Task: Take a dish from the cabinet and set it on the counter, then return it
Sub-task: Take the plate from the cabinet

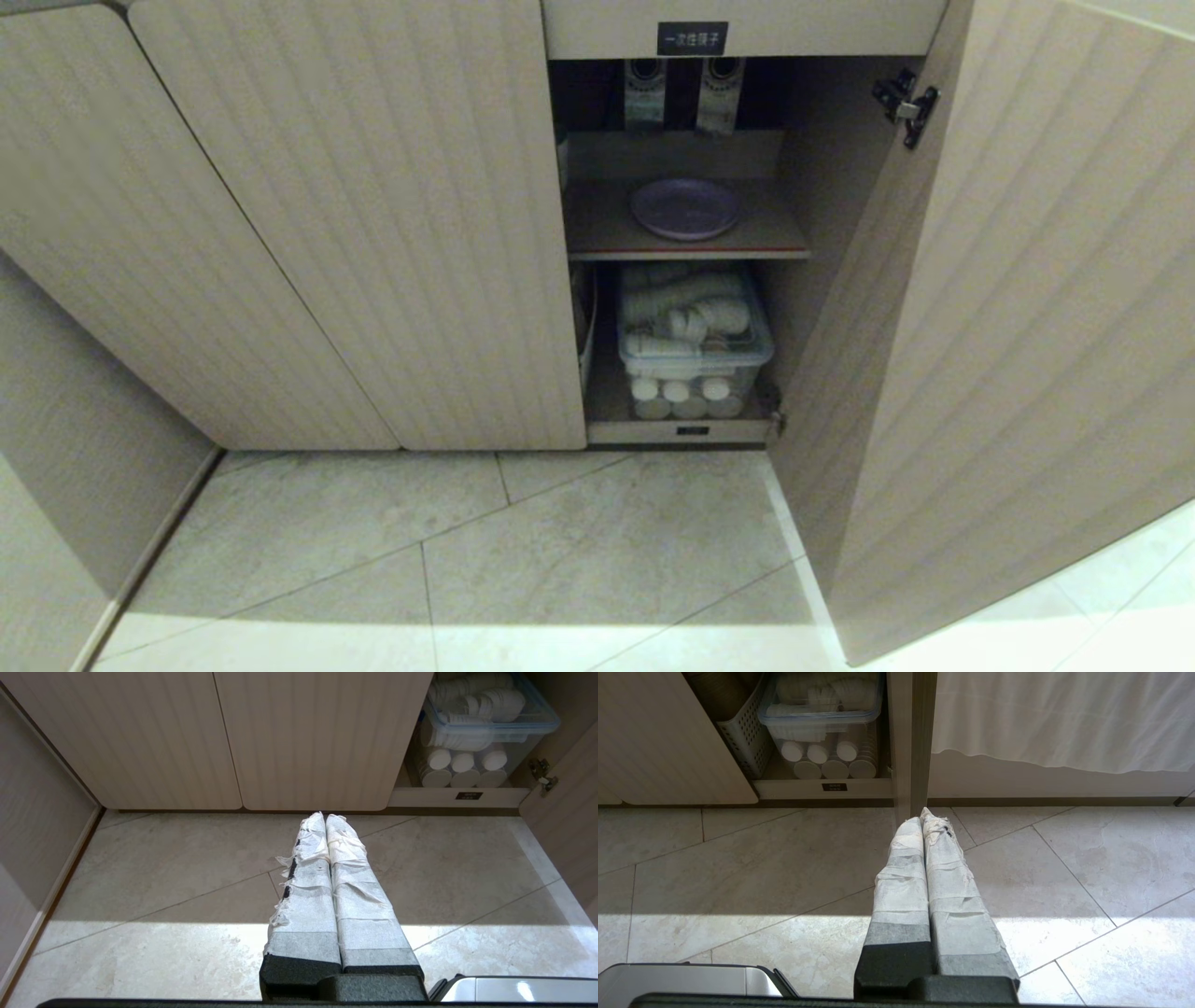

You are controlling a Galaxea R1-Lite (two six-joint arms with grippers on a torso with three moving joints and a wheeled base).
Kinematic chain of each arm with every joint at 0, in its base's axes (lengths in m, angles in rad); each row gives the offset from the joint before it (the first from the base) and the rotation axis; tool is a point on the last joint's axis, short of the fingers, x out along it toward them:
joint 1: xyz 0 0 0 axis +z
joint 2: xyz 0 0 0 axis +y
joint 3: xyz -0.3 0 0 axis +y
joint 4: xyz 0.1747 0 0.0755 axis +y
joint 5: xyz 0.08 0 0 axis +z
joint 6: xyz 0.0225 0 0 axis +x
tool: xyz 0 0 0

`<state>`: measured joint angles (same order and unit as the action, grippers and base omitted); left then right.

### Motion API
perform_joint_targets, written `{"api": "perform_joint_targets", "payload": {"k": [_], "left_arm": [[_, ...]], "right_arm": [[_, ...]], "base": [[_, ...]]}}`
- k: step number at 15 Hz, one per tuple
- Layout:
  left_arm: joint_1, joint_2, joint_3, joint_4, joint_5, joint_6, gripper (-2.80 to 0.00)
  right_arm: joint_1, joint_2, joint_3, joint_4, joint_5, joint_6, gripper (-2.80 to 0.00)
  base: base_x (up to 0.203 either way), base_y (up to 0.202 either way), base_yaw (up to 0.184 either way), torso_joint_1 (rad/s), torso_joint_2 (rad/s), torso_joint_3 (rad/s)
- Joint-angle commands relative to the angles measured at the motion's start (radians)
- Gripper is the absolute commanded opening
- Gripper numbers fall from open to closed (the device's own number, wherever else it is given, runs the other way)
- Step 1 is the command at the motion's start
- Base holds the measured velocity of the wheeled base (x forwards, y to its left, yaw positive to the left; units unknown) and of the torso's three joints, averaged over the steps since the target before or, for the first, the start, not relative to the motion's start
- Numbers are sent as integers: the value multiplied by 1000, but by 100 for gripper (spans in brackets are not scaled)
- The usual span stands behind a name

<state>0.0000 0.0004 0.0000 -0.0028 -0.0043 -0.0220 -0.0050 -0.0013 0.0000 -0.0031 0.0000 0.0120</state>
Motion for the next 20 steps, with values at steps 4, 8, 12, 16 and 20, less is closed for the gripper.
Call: {"api": "perform_joint_targets", "payload": {"k": [4, 8, 12, 16, 20], "left_arm": [[0, 0, 0, 0, 0, -1, -280], [0, 0, 0, 0, 0, -1, -280], [0, 0, 0, 0, 0, -1, -280], [0, 0, 0, 0, 0, -1, -280], [0, 0, 0, 0, 0, -1, -280]], "right_arm": [[0, 1, 0, 0, 0, 0, -280], [0, 1, 0, 0, 0, 0, -280], [0, 1, 0, 0, 0, 0, -280], [0, 1, 0, 0, 0, 0, -280], [0, 1, 0, 0, 0, 0, -280]], "base": [[0, 0, 0, 0, 0, 0], [0, 0, 0, 0, 0, 0], [0, 0, 0, 0, 0, 0], [0, 0, 0, 0, 0, 0], [0, 0, 0, 0, 0, 0]]}}
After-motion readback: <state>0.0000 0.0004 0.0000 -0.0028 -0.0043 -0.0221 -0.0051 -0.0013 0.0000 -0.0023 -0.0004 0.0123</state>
